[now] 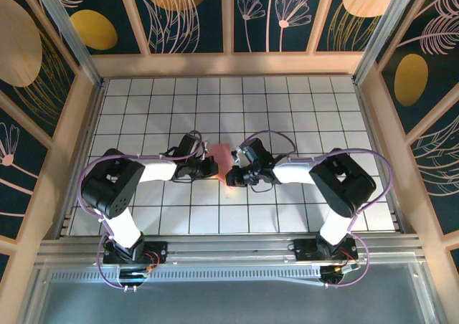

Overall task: Fold a paper plane with a square sheet of paper (fold left side to right side)
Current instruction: Third fold the triangle at the center of the table.

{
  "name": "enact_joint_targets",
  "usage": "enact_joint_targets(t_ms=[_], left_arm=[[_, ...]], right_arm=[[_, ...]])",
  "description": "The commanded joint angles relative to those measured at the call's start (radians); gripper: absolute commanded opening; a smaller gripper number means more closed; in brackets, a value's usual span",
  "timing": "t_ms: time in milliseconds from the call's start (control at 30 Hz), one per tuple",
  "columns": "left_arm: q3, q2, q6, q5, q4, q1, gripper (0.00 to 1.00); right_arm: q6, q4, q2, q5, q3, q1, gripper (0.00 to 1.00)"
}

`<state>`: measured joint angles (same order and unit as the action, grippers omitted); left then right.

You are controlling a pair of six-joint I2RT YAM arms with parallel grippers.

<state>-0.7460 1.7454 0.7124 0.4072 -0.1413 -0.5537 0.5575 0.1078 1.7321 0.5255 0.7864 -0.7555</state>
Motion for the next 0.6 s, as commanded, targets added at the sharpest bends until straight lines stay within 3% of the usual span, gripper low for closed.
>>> enact_joint_targets(t_ms=[0,567], left_arm=[[0.019,0.025,0.008,-0.047,0.043,-0.003,0.02],[0.015,0.021,0.011,-0.033,0.033,-0.003,0.03]], right_arm=[[0.01,0.003,0.027,0.007,-0.019,-0.003,0.03],[-0.006,-0.044,0.069,-0.018,-0.01,-0.004,0.03]])
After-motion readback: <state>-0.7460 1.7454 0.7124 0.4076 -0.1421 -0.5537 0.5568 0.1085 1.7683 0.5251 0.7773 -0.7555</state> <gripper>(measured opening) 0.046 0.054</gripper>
